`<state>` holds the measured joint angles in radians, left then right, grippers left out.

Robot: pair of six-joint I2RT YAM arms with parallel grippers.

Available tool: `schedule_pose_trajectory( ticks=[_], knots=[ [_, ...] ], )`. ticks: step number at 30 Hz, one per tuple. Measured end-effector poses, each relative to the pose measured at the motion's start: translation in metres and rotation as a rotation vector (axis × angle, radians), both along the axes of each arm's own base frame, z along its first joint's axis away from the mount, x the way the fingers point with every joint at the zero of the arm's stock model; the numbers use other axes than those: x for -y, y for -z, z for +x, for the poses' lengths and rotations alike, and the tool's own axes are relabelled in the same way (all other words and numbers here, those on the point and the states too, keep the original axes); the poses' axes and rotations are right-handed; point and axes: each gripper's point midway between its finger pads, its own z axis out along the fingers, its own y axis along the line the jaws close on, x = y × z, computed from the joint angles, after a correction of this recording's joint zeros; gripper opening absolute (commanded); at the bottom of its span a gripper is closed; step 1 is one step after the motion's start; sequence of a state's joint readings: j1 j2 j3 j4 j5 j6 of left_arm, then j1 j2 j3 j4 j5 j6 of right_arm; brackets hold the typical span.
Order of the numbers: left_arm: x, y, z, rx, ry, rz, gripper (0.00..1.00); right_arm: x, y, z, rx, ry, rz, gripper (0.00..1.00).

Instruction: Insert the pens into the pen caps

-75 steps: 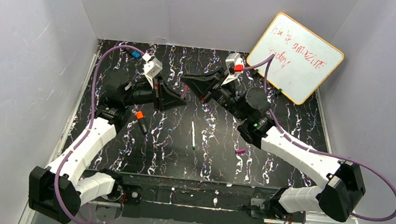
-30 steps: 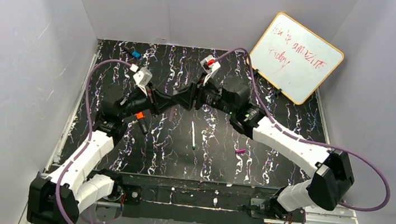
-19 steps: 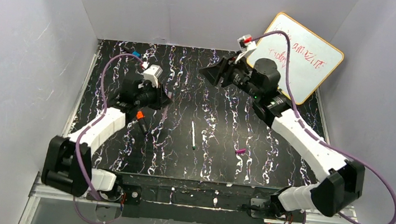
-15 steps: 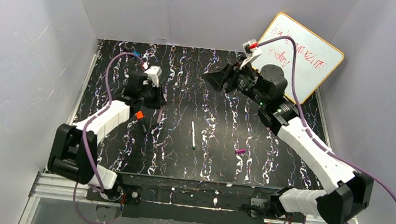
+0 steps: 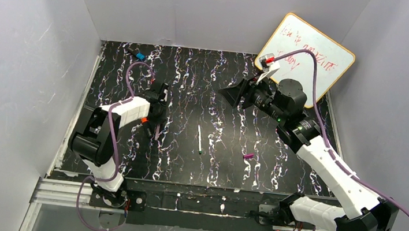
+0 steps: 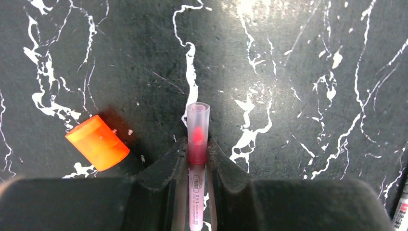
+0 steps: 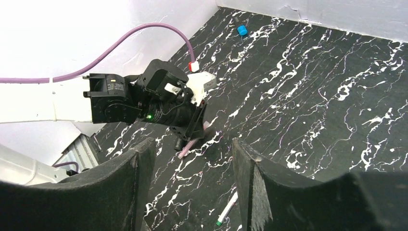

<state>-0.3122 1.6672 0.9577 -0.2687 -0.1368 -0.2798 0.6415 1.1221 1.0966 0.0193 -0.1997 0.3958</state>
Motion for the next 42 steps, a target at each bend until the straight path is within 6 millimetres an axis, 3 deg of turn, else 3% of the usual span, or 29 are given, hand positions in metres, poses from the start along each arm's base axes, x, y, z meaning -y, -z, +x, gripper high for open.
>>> schedule_pose_trajectory(
  ticks=[2, 5, 13, 17, 20, 22, 26, 28, 31, 34, 36, 38, 40, 42],
  knots=[
    [-0.003, 0.000, 0.001, 0.001, -0.017, 0.016, 0.19, 0.002, -0.001, -0.001, 0.004, 0.004, -0.005, 0.68],
    [-0.006, -0.001, 0.004, 0.006, -0.038, 0.034, 0.31, 0.005, 0.000, -0.001, 0.002, 0.010, -0.012, 0.69],
    [-0.014, -0.008, 0.005, 0.000, -0.060, 0.076, 0.36, 0.008, 0.014, 0.000, -0.027, 0.023, -0.043, 0.71],
    [-0.009, -0.031, 0.019, 0.047, -0.051, 0.057, 0.36, 0.006, 0.056, 0.000, -0.138, 0.020, -0.106, 0.67],
    [-0.004, -0.057, 0.028, 0.110, -0.046, 0.030, 0.36, -0.001, 0.110, 0.005, -0.294, 0.015, -0.192, 0.63],
    [-0.002, -0.080, 0.032, 0.167, -0.043, 0.006, 0.37, -0.004, 0.158, 0.005, -0.428, 0.012, -0.277, 0.61],
    [0.001, -0.125, 0.033, 0.267, -0.032, -0.041, 0.40, -0.004, 0.226, -0.011, -0.620, 0.015, -0.443, 0.60],
    [0.003, -0.141, 0.031, 0.300, -0.022, -0.063, 0.40, -0.010, 0.240, -0.021, -0.653, 0.007, -0.516, 0.59],
    [0.005, -0.148, 0.024, 0.297, 0.000, -0.086, 0.40, -0.028, 0.239, -0.029, -0.638, -0.018, -0.567, 0.59],
    [0.007, -0.142, 0.016, 0.269, 0.013, -0.100, 0.40, -0.047, 0.228, -0.028, -0.602, -0.037, -0.568, 0.57],
    [0.001, -0.124, -0.004, 0.203, 0.020, -0.100, 0.40, -0.059, 0.226, -0.016, -0.585, -0.016, -0.584, 0.47],
    [-0.003, -0.123, -0.010, 0.191, 0.020, -0.103, 0.40, -0.064, 0.243, -0.008, -0.601, 0.011, -0.650, 0.42],
    [-0.009, -0.131, -0.015, 0.207, 0.023, -0.104, 0.40, -0.077, 0.270, 0.007, -0.613, 0.033, -0.724, 0.41],
    [-0.020, -0.148, -0.023, 0.242, 0.028, -0.094, 0.40, -0.078, 0.297, 0.010, -0.639, 0.048, -0.804, 0.41]
  ],
)
